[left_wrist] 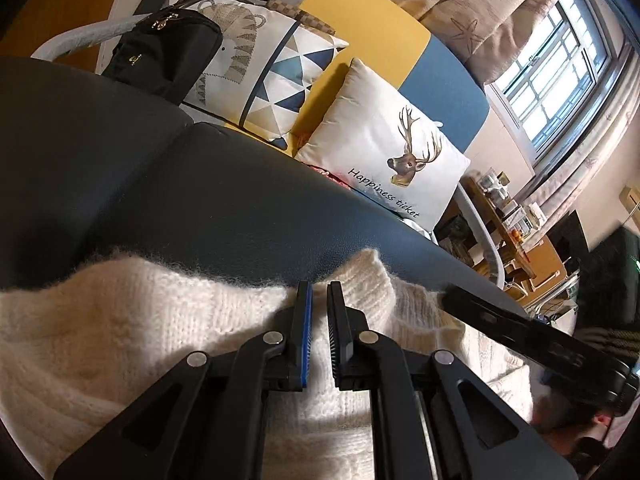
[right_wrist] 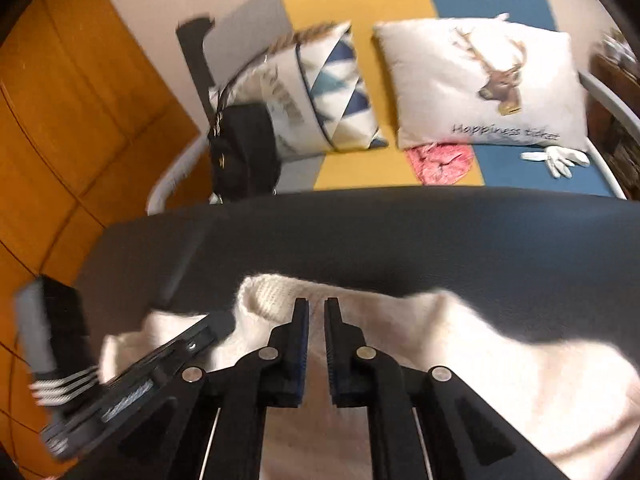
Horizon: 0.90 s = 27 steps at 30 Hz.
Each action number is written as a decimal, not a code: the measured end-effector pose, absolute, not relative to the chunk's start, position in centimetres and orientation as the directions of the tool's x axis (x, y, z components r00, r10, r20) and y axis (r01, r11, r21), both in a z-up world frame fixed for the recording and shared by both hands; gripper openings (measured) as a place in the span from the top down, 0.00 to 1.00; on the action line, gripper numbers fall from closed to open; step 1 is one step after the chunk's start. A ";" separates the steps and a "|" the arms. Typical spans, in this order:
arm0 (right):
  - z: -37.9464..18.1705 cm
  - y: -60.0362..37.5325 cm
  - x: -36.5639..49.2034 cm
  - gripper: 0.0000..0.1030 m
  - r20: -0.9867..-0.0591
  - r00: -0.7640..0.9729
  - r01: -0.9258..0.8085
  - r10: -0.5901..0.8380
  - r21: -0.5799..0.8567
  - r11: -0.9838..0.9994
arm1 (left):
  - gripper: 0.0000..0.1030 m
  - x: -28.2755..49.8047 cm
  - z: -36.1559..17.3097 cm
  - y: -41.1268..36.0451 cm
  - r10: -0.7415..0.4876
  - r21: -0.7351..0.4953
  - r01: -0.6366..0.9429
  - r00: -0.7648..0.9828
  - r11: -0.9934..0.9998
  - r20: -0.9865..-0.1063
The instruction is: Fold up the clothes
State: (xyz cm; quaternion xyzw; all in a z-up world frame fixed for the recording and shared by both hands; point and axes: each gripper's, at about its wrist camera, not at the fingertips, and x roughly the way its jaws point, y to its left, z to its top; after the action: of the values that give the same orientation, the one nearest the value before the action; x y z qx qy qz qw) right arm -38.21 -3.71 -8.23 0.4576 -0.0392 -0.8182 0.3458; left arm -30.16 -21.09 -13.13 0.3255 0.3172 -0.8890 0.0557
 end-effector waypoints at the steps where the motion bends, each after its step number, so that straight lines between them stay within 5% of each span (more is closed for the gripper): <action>1: -8.2 -3.0 -37.9 0.91 -0.730 -0.330 0.526 -0.599 0.384 -0.759 | 0.92 -30.2 -13.1 -21.1 0.106 -0.527 0.306 -0.782 -0.793 -0.614; 6: -9.9 -2.3 -37.3 0.91 -0.784 -0.274 0.565 -0.558 0.338 -0.753 | 0.92 -30.1 -13.1 -21.1 0.104 -0.528 0.305 -0.785 -0.792 -0.610; 10: -11.1 -2.4 -38.5 1.00 -0.787 -0.349 0.541 -0.508 0.273 -0.795 | 0.92 -30.1 -13.1 -21.3 0.110 -0.537 0.303 -0.788 -0.787 -0.606; 16: -9.3 0.5 -38.8 0.95 -0.704 -0.438 0.474 -0.559 0.348 -0.809 | 0.92 -30.1 -13.2 -21.3 0.114 -0.541 0.302 -0.788 -0.785 -0.605; 22: -10.0 0.9 -40.0 0.92 -0.757 -0.395 0.478 -0.520 0.314 -0.820 | 0.92 -30.1 -13.3 -21.3 0.114 -0.541 0.302 -0.788 -0.785 -0.605; 27: -10.8 1.3 -41.5 1.00 -0.779 -0.405 0.435 -0.479 0.297 -0.850 | 0.92 -30.0 -13.4 -21.4 0.117 -0.546 0.300 -0.789 -0.782 -0.603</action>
State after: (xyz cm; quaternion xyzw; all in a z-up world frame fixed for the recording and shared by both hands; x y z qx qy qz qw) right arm -41.46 1.29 -10.84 0.4725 -0.0233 -0.8377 0.2728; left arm -29.99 -21.42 -13.41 0.3204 0.3258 -0.8880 0.0515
